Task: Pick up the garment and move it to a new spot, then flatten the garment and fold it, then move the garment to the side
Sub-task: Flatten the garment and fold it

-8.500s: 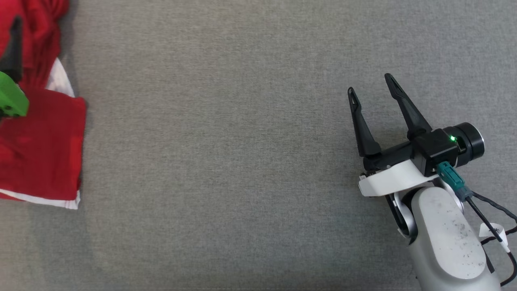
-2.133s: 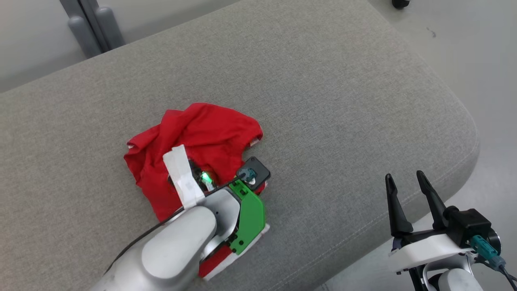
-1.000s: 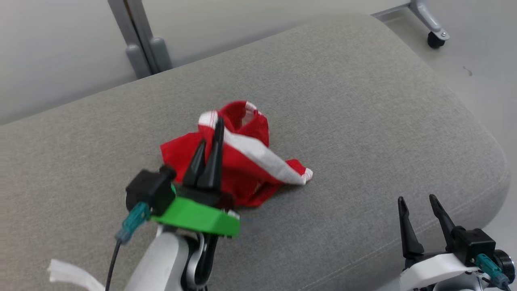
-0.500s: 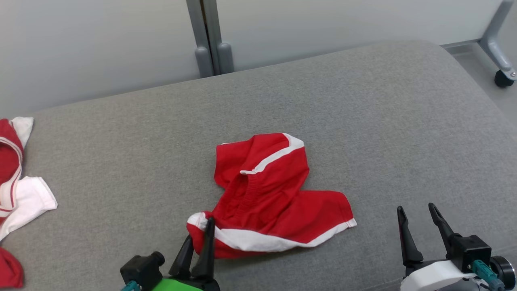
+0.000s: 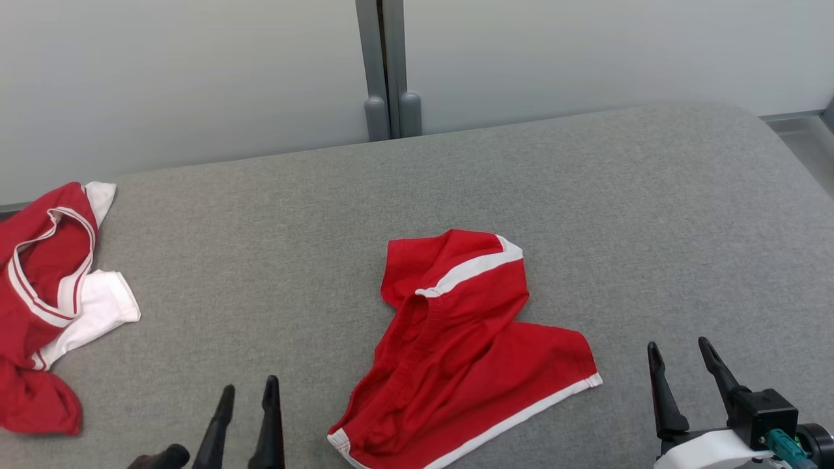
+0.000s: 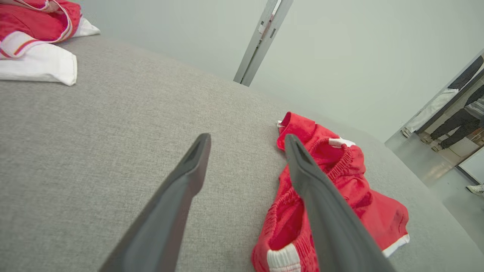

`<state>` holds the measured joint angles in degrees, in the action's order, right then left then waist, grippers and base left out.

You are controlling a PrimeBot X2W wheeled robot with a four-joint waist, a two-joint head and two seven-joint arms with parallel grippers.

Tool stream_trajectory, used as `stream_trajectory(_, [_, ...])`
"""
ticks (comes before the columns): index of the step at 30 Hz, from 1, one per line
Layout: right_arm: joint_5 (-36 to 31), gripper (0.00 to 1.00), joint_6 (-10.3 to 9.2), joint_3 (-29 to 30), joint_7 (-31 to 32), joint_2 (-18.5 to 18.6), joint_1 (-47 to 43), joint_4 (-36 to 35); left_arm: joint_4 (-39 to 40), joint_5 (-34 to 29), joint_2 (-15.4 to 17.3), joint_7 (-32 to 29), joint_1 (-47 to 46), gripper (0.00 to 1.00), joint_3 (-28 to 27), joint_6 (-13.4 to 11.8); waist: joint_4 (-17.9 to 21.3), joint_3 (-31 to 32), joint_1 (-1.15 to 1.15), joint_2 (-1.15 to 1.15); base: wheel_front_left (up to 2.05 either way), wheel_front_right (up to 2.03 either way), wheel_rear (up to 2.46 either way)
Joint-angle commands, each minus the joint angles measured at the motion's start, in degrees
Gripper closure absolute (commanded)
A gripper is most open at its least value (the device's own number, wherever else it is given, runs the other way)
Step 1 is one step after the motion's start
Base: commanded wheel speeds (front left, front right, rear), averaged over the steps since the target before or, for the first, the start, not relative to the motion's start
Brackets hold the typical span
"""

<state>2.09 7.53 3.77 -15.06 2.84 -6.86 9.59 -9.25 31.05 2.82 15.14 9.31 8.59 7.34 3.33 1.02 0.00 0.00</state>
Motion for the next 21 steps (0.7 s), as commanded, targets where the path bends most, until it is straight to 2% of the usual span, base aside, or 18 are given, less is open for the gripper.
stream_trajectory(1, [-0.4, 0.0, -0.08, 0.0, -0.2, 0.1, -0.6, -0.4, 1.2, -1.9, 0.2, 0.0, 1.1, 0.0, -1.5, 0.2, -0.6, 0.3, 0.0, 0.0, 0.0, 0.0, 0.0])
stream_trajectory(11, [-2.1, 0.0, -0.08, -0.7, -0.2, 0.2, -1.0, -3.0, 9.8, -14.3, 0.1, 0.0, 3.5, 0.0, -4.9, 0.2, -2.2, 1.3, 0.0, 0.0, 0.0, 0.0, 0.0])
stream_trajectory(21, [-1.5, 0.0, -0.08, -2.9, -0.2, 1.2, -1.9, -3.4, 9.2, -20.9, 1.2, 0.0, 6.8, 0.0, -4.6, 0.2, -4.1, 1.1, 0.0, 0.0, 0.0, 0.0, 0.0])
